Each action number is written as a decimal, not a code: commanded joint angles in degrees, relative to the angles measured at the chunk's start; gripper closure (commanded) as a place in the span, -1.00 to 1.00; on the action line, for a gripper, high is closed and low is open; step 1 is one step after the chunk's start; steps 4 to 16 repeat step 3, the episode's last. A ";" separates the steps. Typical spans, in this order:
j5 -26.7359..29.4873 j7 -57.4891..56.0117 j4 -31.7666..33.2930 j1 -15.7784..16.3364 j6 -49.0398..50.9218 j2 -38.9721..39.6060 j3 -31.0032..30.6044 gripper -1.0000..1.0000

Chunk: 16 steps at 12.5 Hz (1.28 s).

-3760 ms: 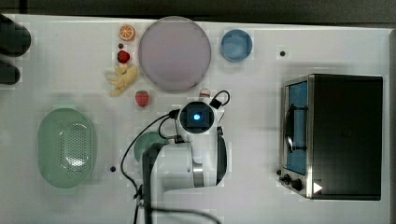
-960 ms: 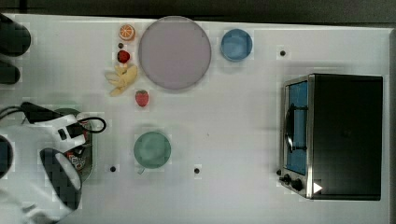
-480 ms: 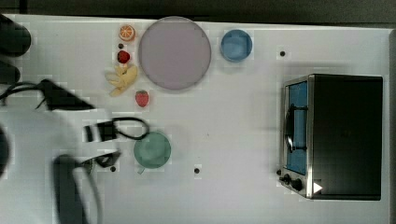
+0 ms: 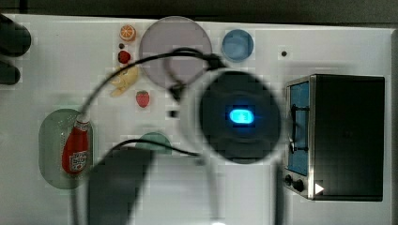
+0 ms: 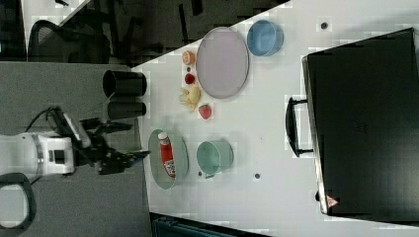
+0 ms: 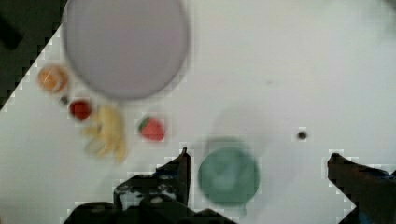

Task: Pick Ketchup from the table and place it in strainer.

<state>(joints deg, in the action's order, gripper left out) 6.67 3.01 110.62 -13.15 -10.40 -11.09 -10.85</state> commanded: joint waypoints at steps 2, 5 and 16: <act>-6.10 -3.69 -2.29 0.12 0.60 1.12 -0.38 -1.00; -5.43 -3.64 -2.78 0.11 1.15 1.15 -0.42 -1.00; -5.43 -3.64 -2.78 0.11 1.15 1.15 -0.42 -1.00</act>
